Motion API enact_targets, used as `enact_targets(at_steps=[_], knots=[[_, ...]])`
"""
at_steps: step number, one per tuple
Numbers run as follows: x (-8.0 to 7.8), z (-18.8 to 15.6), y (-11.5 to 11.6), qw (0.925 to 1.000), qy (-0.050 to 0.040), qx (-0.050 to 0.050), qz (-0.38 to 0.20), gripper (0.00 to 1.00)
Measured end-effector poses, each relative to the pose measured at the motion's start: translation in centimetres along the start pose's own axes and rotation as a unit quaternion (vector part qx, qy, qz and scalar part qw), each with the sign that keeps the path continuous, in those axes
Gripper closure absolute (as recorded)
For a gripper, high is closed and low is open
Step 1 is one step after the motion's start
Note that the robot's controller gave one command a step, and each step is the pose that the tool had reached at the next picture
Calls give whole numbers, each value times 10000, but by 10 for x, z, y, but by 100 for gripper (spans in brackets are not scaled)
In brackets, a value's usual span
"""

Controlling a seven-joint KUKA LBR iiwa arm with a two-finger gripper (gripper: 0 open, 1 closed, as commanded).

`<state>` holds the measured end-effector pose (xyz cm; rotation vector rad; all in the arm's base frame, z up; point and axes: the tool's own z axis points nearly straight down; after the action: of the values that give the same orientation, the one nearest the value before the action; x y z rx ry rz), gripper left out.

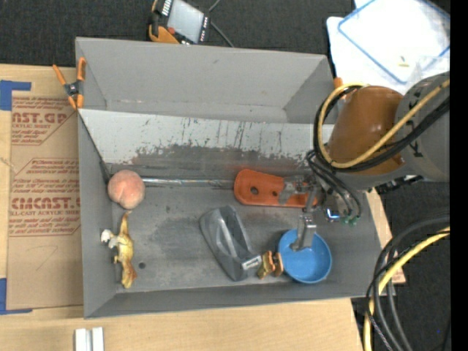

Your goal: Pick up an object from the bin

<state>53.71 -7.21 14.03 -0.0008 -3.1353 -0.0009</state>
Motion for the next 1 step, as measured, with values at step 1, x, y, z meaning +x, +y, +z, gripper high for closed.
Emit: enact_targets(at_steps=[1], knots=[[-2,-4,0,10000,-43,5,-6,0]])
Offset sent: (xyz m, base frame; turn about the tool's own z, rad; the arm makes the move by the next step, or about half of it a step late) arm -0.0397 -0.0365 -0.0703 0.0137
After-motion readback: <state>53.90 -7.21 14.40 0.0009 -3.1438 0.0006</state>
